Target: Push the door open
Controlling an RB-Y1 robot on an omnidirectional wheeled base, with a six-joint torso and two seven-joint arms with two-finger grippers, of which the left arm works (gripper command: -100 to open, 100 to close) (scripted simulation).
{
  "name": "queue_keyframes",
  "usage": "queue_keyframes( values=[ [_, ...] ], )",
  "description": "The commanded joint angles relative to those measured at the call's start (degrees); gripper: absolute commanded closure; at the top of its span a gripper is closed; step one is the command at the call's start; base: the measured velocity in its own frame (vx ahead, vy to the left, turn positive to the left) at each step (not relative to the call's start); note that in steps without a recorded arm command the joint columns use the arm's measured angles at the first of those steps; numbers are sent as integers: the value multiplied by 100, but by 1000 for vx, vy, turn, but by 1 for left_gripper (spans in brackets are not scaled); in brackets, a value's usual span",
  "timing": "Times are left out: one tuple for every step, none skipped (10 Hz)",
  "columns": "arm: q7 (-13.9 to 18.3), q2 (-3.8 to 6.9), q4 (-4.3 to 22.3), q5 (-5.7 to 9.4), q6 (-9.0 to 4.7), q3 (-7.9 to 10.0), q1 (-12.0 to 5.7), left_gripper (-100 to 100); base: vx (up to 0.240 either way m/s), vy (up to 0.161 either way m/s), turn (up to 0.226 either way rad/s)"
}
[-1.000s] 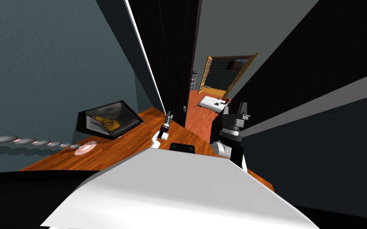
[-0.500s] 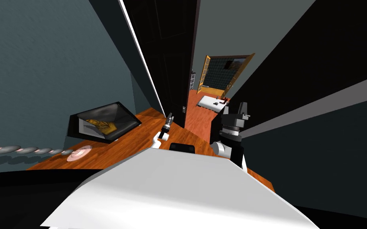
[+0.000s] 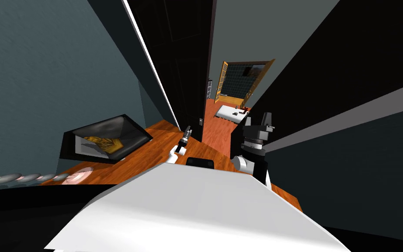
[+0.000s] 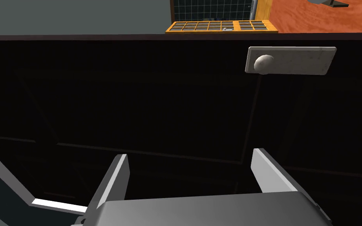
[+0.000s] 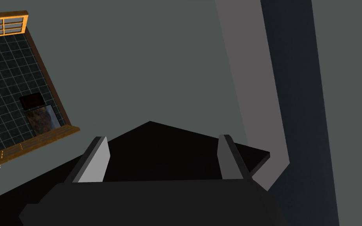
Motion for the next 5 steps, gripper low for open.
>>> queue_keyframes(
  values=[
    [2, 2, 281, 3, -42, -51, -112, -100, 91, 37, -100],
    [4, 5, 480, 7, -87, -78, -188, -100, 97, 42, -82],
    [6, 6, 629, 10, -128, -103, -259, -100, 93, 46, -79],
    [6, 6, 664, 10, -128, -103, -259, -100, 54, 29, -24],
    [9, 8, 848, 14, -170, -128, -329, -100, 43, 17, -44]
  ],
)
